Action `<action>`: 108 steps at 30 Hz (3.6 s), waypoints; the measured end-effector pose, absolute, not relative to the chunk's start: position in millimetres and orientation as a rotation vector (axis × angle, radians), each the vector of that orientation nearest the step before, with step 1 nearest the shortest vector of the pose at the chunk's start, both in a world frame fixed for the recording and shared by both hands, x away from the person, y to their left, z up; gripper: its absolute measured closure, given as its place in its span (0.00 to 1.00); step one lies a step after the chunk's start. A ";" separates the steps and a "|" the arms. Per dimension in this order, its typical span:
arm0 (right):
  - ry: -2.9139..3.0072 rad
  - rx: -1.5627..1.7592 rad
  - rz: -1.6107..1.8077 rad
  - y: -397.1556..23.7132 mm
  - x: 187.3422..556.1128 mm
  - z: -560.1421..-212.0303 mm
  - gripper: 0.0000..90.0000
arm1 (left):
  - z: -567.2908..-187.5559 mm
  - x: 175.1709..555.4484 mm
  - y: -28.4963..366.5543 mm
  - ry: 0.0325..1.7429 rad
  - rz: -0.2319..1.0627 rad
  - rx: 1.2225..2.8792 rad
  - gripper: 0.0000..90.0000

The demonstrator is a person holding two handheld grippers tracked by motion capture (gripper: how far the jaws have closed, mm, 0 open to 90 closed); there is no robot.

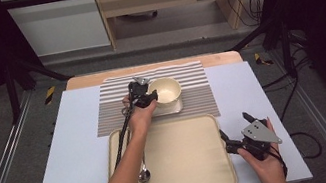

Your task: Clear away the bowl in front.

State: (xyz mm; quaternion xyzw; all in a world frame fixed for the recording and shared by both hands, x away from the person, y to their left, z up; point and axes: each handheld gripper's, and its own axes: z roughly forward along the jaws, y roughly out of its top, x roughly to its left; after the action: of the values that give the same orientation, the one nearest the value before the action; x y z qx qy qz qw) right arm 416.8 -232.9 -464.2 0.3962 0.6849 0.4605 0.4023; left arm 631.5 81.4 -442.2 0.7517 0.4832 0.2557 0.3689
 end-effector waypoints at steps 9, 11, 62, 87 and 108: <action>1.739 1.003 1.162 -232.6 417.1 -465.0 0.07 | -447.3 635.6 78.9 1.258 0.616 1.923 0.75; 1.739 1.005 1.162 -233.0 417.2 -465.1 0.07 | -447.3 636.4 79.2 1.262 0.616 1.923 0.77; 1.732 1.015 1.166 -233.5 417.4 -464.8 0.07 | -397.6 613.5 96.3 1.222 0.617 1.830 0.92; 1.729 0.993 1.159 -227.4 415.6 -462.1 0.07 | -405.1 507.9 110.3 1.110 0.501 1.896 0.92; 1.729 0.997 1.153 -227.4 415.8 -462.8 0.07 | -429.7 453.1 133.5 1.098 0.391 1.893 0.92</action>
State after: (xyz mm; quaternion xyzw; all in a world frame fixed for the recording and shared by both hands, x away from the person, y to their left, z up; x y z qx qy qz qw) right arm 415.8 -227.4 -462.8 0.3952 0.6854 0.4572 0.4063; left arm 453.1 133.5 -429.7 0.7634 0.4429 0.1576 0.4430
